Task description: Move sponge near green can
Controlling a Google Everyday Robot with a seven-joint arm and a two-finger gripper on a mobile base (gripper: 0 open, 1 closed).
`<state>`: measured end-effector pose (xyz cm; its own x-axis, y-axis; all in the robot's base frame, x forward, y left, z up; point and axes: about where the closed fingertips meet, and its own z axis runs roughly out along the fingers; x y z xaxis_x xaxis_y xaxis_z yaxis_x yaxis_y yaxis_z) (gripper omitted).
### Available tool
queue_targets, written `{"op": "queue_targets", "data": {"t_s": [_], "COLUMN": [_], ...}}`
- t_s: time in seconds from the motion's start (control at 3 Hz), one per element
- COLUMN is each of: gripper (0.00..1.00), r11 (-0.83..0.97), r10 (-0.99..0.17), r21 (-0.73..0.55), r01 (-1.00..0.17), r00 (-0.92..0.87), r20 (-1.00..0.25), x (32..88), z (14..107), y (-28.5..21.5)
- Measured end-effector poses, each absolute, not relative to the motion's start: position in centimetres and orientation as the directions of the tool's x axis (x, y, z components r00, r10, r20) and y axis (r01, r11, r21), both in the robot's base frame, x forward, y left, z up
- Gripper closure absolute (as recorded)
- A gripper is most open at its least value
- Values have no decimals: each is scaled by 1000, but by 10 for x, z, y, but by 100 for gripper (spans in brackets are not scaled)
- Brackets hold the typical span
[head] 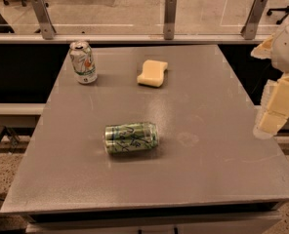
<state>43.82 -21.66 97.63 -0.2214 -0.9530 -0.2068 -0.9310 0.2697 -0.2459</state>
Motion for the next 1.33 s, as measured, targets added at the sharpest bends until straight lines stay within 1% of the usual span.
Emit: {"op": "queue_targets", "data": {"t_s": [0.33,0.67,1.33], "gripper": [0,0,0], "r11": [267,254,240], "r10": [-952,-948,-925], "r21": [-251,-252,-233], "r01": [-930,-934,-942], "r00": [-215,-189,-149], "r20": [-216,-256,-349], "x": [442,466,539], "z": [978,969,934], "y": [-214,-195,-135]}}
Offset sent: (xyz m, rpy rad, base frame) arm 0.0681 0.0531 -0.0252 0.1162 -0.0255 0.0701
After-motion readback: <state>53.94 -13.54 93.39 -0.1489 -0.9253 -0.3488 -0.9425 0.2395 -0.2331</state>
